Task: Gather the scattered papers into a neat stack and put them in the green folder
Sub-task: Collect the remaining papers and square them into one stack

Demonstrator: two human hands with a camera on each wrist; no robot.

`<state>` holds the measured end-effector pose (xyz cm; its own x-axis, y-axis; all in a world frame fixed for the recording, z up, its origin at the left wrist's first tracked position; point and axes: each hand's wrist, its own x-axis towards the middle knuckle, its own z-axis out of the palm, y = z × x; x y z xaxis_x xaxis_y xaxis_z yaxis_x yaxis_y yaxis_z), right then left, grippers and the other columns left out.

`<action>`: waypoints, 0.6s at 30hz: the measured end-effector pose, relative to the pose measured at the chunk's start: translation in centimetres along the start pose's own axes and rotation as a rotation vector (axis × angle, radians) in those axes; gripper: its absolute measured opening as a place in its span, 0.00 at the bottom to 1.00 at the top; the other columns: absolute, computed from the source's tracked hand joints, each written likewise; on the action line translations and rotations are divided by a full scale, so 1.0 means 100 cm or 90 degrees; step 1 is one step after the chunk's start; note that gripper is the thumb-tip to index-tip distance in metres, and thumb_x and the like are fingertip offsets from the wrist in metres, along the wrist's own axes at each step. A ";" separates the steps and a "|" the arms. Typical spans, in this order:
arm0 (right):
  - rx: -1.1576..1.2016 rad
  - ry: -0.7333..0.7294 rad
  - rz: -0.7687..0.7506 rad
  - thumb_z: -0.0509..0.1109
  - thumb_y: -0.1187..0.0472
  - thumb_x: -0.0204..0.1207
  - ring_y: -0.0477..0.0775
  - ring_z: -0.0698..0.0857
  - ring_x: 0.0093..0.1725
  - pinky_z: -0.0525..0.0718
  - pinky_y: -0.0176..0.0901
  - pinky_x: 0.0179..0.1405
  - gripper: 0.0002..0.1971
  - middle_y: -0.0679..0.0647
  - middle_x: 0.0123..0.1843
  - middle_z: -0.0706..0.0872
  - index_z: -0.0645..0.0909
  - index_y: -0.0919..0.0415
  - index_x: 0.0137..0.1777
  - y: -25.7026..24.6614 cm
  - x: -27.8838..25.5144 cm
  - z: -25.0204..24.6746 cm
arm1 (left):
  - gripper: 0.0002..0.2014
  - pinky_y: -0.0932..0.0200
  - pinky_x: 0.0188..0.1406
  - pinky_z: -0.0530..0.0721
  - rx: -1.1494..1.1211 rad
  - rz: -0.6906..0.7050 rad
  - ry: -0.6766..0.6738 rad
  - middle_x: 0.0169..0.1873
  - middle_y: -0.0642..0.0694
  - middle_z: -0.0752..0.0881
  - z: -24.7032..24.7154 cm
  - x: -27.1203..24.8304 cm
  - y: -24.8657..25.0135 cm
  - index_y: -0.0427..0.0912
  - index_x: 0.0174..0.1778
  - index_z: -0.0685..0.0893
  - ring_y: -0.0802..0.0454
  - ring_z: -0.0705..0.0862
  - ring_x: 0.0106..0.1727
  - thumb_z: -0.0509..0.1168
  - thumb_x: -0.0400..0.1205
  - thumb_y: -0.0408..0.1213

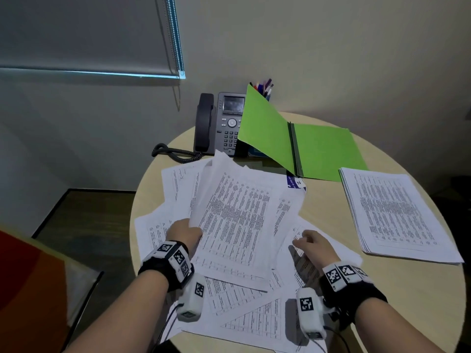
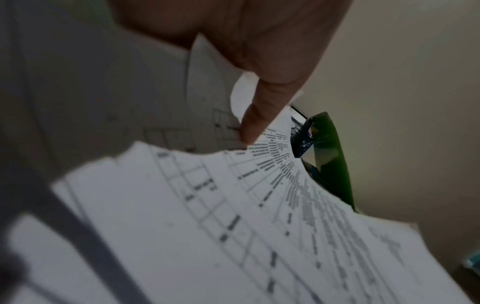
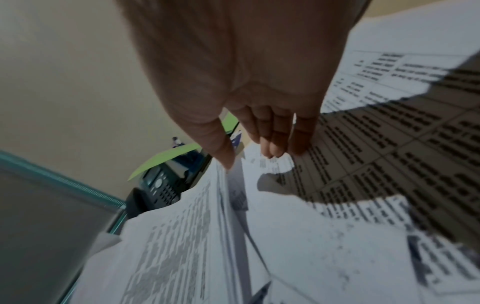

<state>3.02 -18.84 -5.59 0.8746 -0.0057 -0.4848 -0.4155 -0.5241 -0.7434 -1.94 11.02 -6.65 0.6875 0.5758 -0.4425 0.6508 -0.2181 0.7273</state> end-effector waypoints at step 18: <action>-0.071 0.019 0.013 0.67 0.67 0.76 0.58 0.80 0.57 0.76 0.46 0.57 0.22 0.62 0.64 0.82 0.75 0.64 0.71 -0.005 -0.005 0.013 | 0.20 0.57 0.51 0.79 -0.122 0.024 -0.120 0.51 0.44 0.83 0.003 -0.021 0.014 0.34 0.60 0.79 0.47 0.81 0.51 0.73 0.73 0.27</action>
<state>2.50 -17.42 -5.57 0.8742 -0.0416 -0.4838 -0.4041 -0.6148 -0.6773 -2.37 9.32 -4.90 0.7695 0.4092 -0.4904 0.5635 -0.0735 0.8229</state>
